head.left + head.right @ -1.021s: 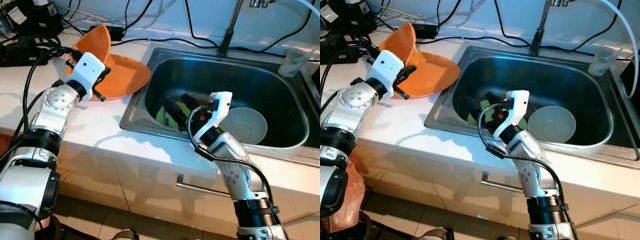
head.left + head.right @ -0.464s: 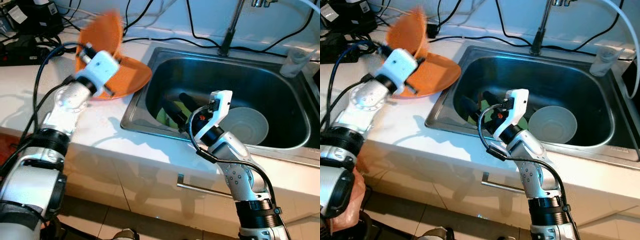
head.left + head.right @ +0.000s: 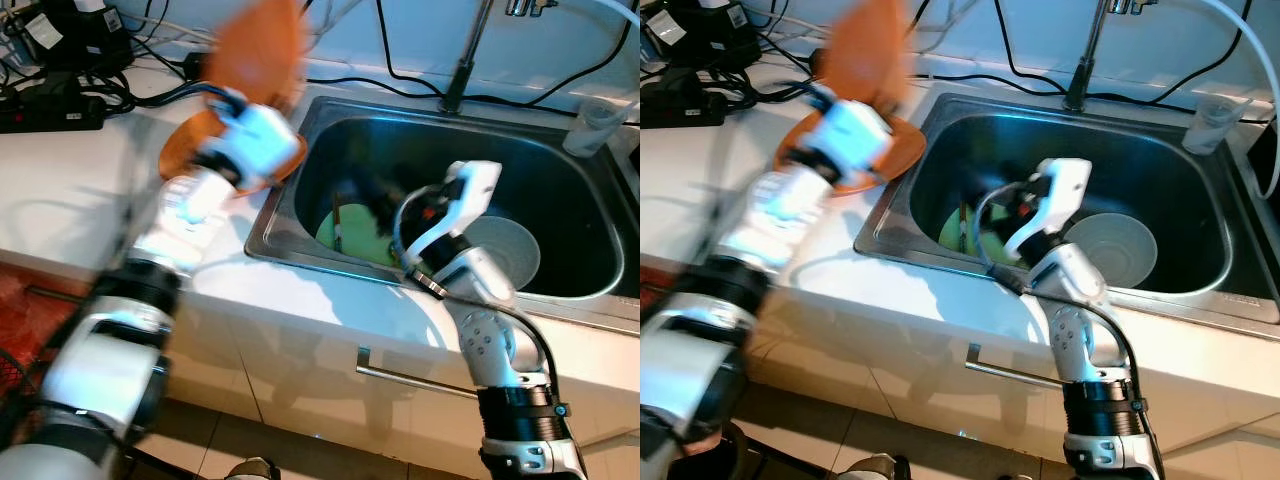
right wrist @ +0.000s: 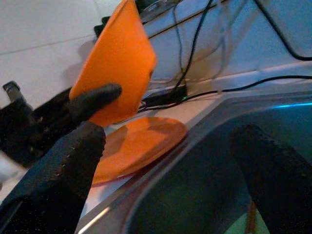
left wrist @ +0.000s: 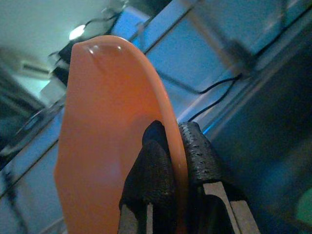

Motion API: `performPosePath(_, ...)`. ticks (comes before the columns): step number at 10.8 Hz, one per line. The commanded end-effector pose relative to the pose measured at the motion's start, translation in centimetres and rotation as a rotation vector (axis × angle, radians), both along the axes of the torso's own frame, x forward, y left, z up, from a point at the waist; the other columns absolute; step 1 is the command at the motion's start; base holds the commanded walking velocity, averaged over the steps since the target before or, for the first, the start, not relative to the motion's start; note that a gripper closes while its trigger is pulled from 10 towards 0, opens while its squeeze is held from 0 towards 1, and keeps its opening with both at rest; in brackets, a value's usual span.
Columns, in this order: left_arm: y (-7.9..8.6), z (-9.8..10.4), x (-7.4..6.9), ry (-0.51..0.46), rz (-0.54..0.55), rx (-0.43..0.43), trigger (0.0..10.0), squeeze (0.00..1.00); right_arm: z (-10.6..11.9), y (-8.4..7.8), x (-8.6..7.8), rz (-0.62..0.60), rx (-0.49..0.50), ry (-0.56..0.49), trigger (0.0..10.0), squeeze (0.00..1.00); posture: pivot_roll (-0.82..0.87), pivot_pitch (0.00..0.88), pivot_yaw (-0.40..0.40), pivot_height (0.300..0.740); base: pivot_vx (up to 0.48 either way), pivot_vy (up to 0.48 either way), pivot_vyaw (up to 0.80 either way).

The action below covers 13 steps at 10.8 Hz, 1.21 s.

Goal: Kitchen organization

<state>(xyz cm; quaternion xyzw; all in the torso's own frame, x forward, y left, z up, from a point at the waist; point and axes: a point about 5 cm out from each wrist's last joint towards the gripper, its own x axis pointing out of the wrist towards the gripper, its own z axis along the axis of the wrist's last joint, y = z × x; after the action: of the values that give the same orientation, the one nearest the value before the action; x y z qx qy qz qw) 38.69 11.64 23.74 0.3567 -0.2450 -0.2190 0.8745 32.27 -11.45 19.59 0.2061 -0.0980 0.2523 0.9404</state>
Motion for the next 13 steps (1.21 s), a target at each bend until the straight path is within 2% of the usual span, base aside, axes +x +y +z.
performPosePath(1,-1.7,0.0,-0.7,-0.054,-0.064,0.030,0.0,0.00,1.8,-0.9,0.2,-0.062,0.013,-0.059,10.0,0.00,0.06,0.042,0.026,0.740,0.000,0.000,0.00)
performPosePath(2,-2.6,-0.5,-1.0,-0.056,-0.090,0.047,0.0,0.00,2.3,-1.1,0.3,-0.086,0.019,-0.071,10.0,0.00,0.06,0.042,0.026,0.740,0.000,0.000,0.00)
performPosePath(3,-4.2,-1.6,-1.6,-0.063,-0.145,0.098,0.0,0.00,3.1,-1.5,0.6,-0.115,0.028,-0.087,10.0,0.00,0.04,0.043,0.021,0.740,0.000,0.000,0.00)
performPosePath(5,-6.0,-3.1,-2.5,-0.076,-0.204,0.171,0.0,0.00,4.5,-1.9,0.7,-0.136,0.048,-0.114,10.0,0.00,0.04,0.043,0.015,0.740,0.000,0.000,0.00)
performPosePath(8,-6.4,-3.9,-2.9,-0.131,-0.195,0.262,0.0,0.00,4.8,-1.3,0.7,-0.130,0.042,-0.102,10.0,0.00,0.04,0.053,0.019,0.740,0.000,0.000,0.00)
performPosePath(9,-6.5,-3.8,-3.0,-0.152,-0.188,0.261,0.0,0.00,4.6,-1.2,0.6,-0.131,0.041,-0.095,10.0,0.00,0.04,0.057,0.019,0.740,0.000,0.000,0.00)
performPosePath(11,-6.5,-2.8,-3.5,-0.277,-0.149,0.239,0.0,0.00,3.9,-0.8,1.1,-0.135,0.023,-0.034,10.0,0.00,0.05,0.068,0.014,0.740,0.000,0.000,0.00)
performPosePath(13,-6.4,-2.7,-3.8,-0.310,-0.145,0.248,0.0,0.00,3.7,-0.2,1.6,-0.123,0.018,-0.007,10.0,0.00,0.06,0.071,0.012,0.740,0.000,0.000,0.00)
